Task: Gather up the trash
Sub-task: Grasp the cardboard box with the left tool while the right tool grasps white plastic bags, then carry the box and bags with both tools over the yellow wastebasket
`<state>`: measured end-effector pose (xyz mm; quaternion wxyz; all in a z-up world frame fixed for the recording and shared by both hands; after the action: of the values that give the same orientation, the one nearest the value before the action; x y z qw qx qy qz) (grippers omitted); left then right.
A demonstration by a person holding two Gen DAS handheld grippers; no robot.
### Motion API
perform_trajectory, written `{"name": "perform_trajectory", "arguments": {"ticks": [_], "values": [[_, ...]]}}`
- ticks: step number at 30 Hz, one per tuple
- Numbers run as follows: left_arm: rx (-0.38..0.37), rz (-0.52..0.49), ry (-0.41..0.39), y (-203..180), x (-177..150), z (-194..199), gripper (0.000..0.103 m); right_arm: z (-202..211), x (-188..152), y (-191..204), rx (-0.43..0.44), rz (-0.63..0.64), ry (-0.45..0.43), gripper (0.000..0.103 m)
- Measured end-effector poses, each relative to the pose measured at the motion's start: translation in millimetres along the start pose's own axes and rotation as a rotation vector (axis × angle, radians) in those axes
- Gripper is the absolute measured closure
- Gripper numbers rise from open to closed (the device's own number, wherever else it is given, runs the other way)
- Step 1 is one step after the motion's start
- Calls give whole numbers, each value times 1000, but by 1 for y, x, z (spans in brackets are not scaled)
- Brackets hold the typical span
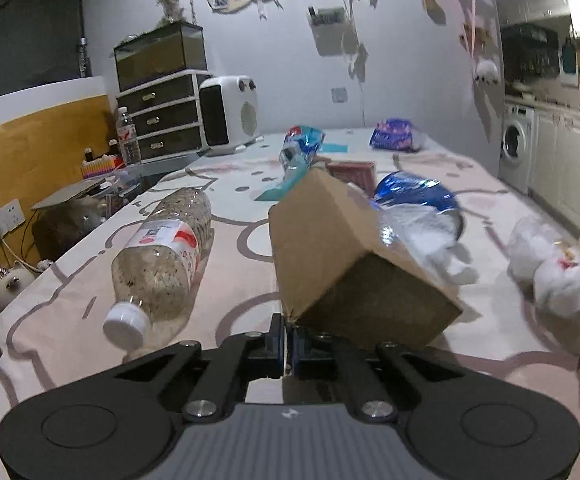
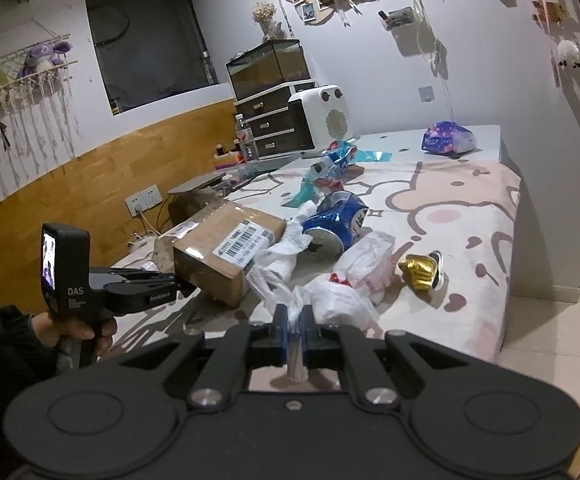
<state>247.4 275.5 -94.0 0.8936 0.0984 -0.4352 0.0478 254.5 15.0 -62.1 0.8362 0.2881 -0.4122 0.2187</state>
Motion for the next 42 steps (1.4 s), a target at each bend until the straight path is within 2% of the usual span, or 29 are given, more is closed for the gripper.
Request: {"name": "perform_trajectory", "arguments": {"ticks": [10, 18, 19, 20, 22, 24, 26, 29, 33, 36, 37, 42], "values": [[-37, 101, -28, -31, -47, 70, 100, 46, -38, 0, -8, -43, -20, 97], [-44, 175, -54, -55, -78, 108, 101, 77, -65, 5, -40, -50, -42, 94], [-43, 187, -52, -57, -81, 110, 101, 78, -66, 4, -58, -52, -54, 86], [-42, 202, -50, -59, -85, 112, 101, 78, -68, 4, -76, -50, -60, 69], [-41, 219, -48, -62, -89, 114, 101, 77, -68, 6, -101, -38, -66, 50], [-39, 228, -45, -64, -93, 115, 101, 70, -66, 10, -103, -17, -67, 42], [-43, 235, -36, -66, -95, 115, 101, 57, -64, 15, -104, 19, -57, 28], [-45, 243, -28, -66, -99, 114, 101, 33, -59, 14, -134, 26, -32, 27], [-48, 251, -30, -66, -101, 115, 101, 5, -60, 3, -146, -45, 31, 30], [-48, 257, -35, -66, -102, 115, 101, -6, -68, 0, -143, -67, 73, 41], [-47, 261, -37, -66, -102, 115, 101, -7, -72, 0, -134, -74, 78, 51], [-47, 290, -42, -63, -100, 118, 101, 3, -75, 1, -122, -88, 48, 54]]}}
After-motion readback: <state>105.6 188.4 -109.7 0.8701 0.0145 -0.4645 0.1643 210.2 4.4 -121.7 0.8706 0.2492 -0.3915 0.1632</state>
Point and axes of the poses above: each gripper's, at about its wrist camera, not at the fingertips, and z roughly against the way its jaws point, y to its left, x to its top, the point moved 7 cm from there along -z, roughly the way its jaws point, and after that the axes turned 7 degrees about y, right-handed, at the moved point
